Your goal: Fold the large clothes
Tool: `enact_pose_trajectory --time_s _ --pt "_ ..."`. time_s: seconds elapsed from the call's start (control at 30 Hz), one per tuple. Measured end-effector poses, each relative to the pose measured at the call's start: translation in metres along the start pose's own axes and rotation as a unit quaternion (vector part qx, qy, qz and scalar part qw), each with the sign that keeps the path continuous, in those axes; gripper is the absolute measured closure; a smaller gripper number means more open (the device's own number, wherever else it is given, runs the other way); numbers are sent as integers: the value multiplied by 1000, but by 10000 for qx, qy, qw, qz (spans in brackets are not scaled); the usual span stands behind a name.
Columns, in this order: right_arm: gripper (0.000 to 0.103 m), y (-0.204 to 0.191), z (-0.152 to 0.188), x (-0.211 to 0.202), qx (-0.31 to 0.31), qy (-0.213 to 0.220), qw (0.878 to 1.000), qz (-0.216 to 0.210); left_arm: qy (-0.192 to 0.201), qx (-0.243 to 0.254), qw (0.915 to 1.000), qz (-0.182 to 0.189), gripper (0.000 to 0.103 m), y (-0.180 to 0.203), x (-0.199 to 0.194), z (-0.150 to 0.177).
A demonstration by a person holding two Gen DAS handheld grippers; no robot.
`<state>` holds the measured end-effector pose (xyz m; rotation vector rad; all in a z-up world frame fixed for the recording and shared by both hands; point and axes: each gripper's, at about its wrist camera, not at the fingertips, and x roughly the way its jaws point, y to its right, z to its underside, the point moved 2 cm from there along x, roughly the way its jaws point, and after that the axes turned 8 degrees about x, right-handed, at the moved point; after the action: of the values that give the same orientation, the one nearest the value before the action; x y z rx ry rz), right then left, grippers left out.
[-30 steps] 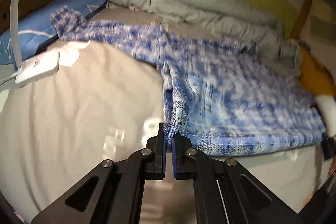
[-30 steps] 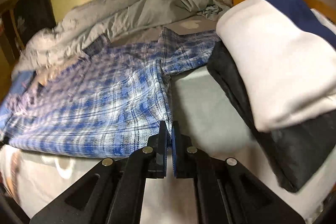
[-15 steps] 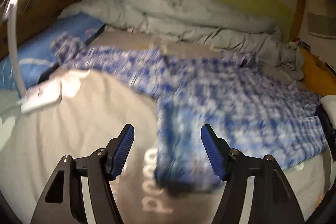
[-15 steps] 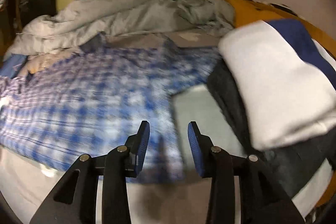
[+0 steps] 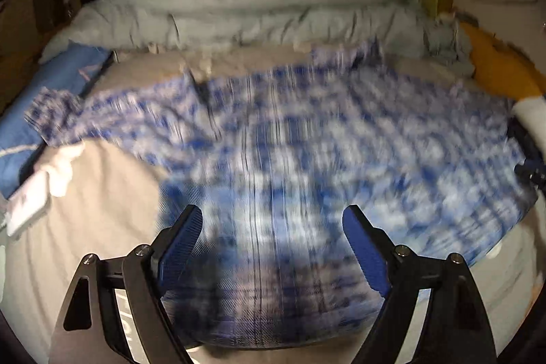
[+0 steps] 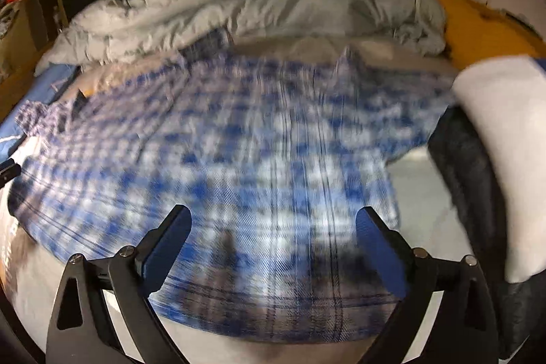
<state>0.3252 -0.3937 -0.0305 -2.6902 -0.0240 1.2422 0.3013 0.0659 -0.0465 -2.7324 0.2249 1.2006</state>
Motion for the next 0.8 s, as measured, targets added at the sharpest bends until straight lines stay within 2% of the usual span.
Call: enact_pose_trajectory --time_s 0.1,0.17,0.23,0.33,0.43,0.6,0.7,0.8 --pt "7 10 9 20 46 -331 9994 98 -460 -83 9989 -56 17 -2 30 15" --pt "7 15 16 31 70 -561 9983 109 -633 -186 9978 9 17 -6 45 25" --pt "6 16 22 36 25 -624 9979 149 -499 -70 9987 -51 16 -3 49 30" --pt "5 10 28 37 -374 -564 9969 394 -459 91 9988 -168 16 2 47 31" --pt "5 7 29 29 -465 -426 9967 519 -312 -122 9994 -86 16 -2 35 27" --pt "5 10 16 -6 -231 277 9989 288 251 -402 9989 -39 16 -16 3 9" --pt "5 8 8 -20 -196 563 9980 206 502 -747 9959 8 16 -40 -17 -3" --pt "5 8 -1 -22 -158 680 9973 245 565 -1095 9924 43 16 -75 -24 -20"
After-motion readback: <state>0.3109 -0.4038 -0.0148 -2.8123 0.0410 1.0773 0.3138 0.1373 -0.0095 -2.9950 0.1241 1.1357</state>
